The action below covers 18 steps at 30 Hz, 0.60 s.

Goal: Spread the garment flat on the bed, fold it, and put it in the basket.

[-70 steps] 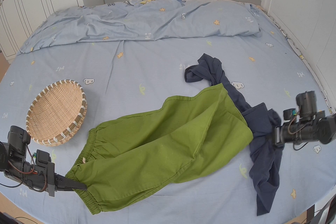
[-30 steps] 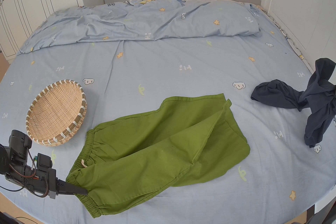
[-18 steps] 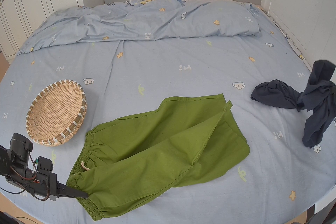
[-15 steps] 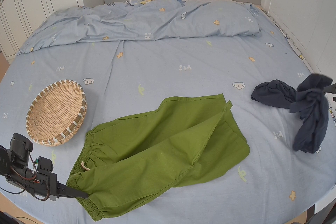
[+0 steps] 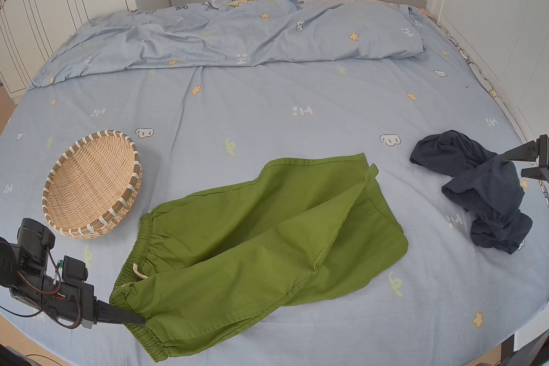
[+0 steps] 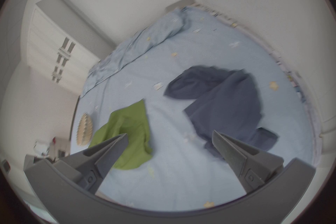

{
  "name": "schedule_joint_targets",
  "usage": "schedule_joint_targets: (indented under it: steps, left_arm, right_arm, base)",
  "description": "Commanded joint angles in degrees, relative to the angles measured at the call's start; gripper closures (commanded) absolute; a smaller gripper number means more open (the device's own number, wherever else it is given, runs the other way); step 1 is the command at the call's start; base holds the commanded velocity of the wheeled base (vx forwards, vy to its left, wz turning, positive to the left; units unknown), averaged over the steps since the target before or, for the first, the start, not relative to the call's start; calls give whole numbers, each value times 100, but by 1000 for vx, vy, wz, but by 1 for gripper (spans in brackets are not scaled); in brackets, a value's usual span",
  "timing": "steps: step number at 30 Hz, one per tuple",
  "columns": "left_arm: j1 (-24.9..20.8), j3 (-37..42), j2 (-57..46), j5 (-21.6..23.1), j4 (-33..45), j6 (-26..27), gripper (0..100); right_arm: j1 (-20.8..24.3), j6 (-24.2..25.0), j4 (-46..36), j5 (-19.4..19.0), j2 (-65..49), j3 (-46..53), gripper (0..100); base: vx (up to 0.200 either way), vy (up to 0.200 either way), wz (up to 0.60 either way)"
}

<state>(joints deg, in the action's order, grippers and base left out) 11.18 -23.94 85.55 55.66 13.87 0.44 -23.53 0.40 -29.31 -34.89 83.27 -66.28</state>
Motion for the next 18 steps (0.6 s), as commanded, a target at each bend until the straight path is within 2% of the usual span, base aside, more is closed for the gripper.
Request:
schedule_joint_targets:
  steps: [1, 3, 4, 5, 6, 8, 10, 14, 18]
  left_arm:
    - [69, -5, 32, -20, -7, 9, 100]
    - [86, -5, 40, -29, -7, 9, 100]
    - [174, 83, 49, -152, -16, 79, 100]
    - [174, 100, 49, -179, -16, 97, 100]
    - [174, 197, 76, -328, -25, 334, 100]
    - [183, 276, 190, -600, -16, 659, 100]
    - [165, 346, 207, -741, -60, 712, 100]
    - [165, 355, 199, -723, -69, 721, 100]
    - [148, 355, 190, -723, -60, 712, 100]
  right_arm:
    - [1808, 109, -383, -194, 84, 555, 0]
    - [1861, 118, -339, -211, 180, 581, 0]
    - [2089, 162, -58, -229, 453, 713, 0]
    - [2098, 171, -31, -238, 479, 713, 0]
    - [2203, 250, 118, -290, 558, 687, 0]
    - [2344, 531, 241, -405, 796, 484, 0]
    - [2511, 900, 285, -484, 1068, 194, 0]
    - [2871, 1489, 285, -475, 1595, -438, 0]
    - [3126, 1788, 285, -457, 2070, -895, 0]
  base:
    - [0, 0, 0]
    - [0, 0, 0]
    - [0, 0, 0]
    - [0, 0, 0]
    - [0, 0, 0]
    - [0, 0, 0]
    - [0, 0, 0]
    - [0, 0, 0]
    - [0, 0, 0]
